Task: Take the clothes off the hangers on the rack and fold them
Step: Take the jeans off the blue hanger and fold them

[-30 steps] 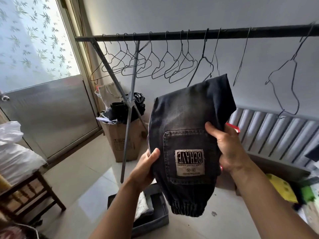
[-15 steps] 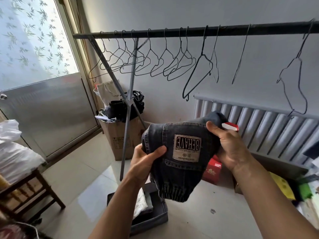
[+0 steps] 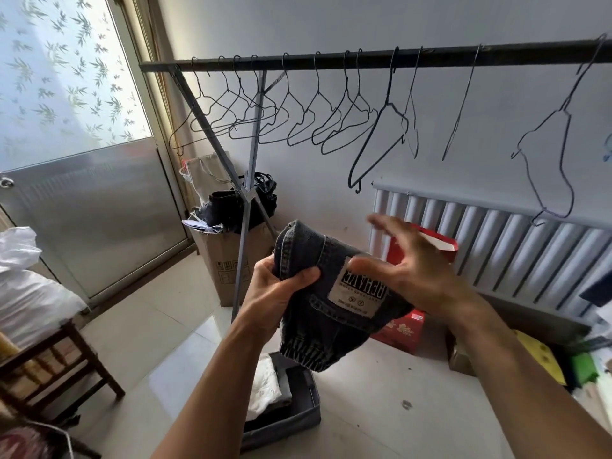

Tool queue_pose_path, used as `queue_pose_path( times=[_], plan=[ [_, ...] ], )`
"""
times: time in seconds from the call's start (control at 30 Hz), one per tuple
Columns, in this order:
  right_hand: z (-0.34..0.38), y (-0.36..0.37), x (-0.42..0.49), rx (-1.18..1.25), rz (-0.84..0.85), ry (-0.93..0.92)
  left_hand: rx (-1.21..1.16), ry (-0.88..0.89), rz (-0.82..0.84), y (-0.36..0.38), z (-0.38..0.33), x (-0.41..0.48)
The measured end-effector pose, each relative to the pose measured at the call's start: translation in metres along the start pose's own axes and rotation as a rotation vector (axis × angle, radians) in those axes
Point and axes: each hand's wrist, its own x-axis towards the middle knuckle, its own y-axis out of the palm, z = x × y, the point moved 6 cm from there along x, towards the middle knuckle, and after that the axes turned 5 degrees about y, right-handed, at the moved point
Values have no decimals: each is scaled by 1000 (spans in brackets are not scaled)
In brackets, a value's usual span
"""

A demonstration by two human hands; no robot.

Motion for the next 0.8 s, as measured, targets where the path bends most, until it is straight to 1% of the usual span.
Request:
queue_pose_path(
  times=[0.03,0.07,0.13,0.23,0.3,0.37,0.43,0.47,0.5,0.53,0.57,0.6,0.67,0.73,0.8],
  plan=[
    [6,12,0,-99,102,-19,-5,2,25,3,-2,1],
    [6,21,2,-196,146,-24,-8,7,50,6,-3,2],
    [5,27,5,-266,130,-35,16,16,84,13,-7,4],
    [-1,27,9,-213,47,-78,134,11,49,22,-11,9],
    [-10,26,9,-161,24,-44,245,-6,-13,25,-11,13],
    [-17,24,9,-119,-22,-5,423,22,-88,23,-7,16],
    [-24,23,10,-117,-73,29,698,108,-246,19,-9,11],
    [-27,21,12,-134,-110,42,813,185,-340,19,-14,5],
    [-30,19,12,-161,-155,52,880,258,-413,21,-17,-2],
    [-32,17,12,-189,-199,58,893,290,-438,26,-18,-9],
    [-33,16,12,-213,-238,59,854,257,-415,33,-13,-12],
    [-34,16,11,-228,-263,52,773,160,-371,40,-4,-15],
    [-30,21,8,-228,-262,23,557,-97,-312,52,19,-17],
    [-24,29,2,-236,-231,-45,370,-269,-330,57,35,-15],
    [-18,40,-5,-280,-198,-115,190,-328,-384,58,41,-12]
  ],
)
